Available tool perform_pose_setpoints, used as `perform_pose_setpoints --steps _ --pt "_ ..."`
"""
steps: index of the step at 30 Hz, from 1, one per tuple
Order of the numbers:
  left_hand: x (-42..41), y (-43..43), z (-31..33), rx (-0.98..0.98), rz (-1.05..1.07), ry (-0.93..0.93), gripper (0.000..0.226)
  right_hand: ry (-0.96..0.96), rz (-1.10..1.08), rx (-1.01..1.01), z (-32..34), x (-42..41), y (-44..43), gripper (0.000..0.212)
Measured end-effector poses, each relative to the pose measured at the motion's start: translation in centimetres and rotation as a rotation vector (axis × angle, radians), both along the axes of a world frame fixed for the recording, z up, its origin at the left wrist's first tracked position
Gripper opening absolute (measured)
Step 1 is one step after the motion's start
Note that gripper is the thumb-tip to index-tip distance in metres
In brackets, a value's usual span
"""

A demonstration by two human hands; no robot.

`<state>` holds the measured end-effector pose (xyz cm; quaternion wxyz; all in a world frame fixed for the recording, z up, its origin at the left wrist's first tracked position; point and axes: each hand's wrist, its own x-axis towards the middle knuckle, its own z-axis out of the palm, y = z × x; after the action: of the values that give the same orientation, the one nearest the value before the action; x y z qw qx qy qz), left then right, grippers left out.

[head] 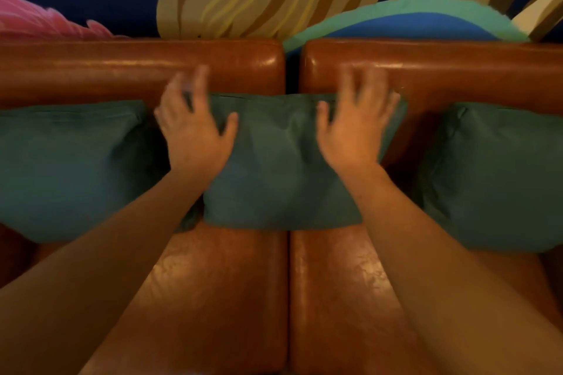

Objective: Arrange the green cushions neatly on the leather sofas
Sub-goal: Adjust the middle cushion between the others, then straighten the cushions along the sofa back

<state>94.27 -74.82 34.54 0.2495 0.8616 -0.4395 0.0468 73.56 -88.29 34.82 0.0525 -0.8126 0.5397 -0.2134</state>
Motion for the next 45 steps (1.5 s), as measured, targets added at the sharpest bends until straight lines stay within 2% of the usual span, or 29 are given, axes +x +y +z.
perform_pose_setpoints --steps 2,4,6,10,13,17,22,26,35,40,45 --pt "-1.4 -1.9 -0.2 0.120 -0.297 -0.211 0.062 0.127 0.286 0.094 0.0 3.3 0.7 0.059" --pt "-1.6 -3.3 -0.7 0.371 -0.422 -0.208 0.060 0.310 0.363 0.277 -0.7 4.5 0.0 0.054" --pt "0.0 -3.6 -1.1 0.515 -0.410 -0.171 0.066 0.412 0.290 0.355 -1.4 3.1 -1.9 0.057" --pt "4.3 -2.0 -1.1 0.596 -0.253 -0.140 0.071 0.495 0.236 0.327 -1.4 -1.9 -4.3 0.061" --pt "6.0 -0.8 -1.2 0.613 -0.115 -0.049 0.070 0.431 0.105 0.306 -1.8 -4.6 -5.0 0.059" --pt "6.5 -0.7 -1.2 0.628 -0.143 -0.081 0.068 0.330 -0.047 0.465 -1.9 -6.6 -6.0 0.061" --pt "5.8 -0.4 0.0 0.582 -0.147 -0.180 0.077 0.429 0.004 0.380 -0.1 -6.2 -5.6 0.065" --pt "2.7 0.3 2.8 0.508 -0.150 -0.200 0.069 0.426 0.040 0.298 2.5 -6.8 -2.5 0.068" --pt "-7.7 2.3 11.6 0.671 -0.309 -0.123 0.073 0.367 0.014 0.566 11.6 -10.3 5.2 0.073" --pt "-11.4 4.0 16.7 0.657 -0.360 -0.069 0.074 0.339 -0.030 0.550 17.6 -12.5 7.7 0.071" --pt "-13.3 5.5 20.5 0.605 -0.412 -0.059 0.073 0.322 -0.065 0.519 21.0 -13.7 10.1 0.069"
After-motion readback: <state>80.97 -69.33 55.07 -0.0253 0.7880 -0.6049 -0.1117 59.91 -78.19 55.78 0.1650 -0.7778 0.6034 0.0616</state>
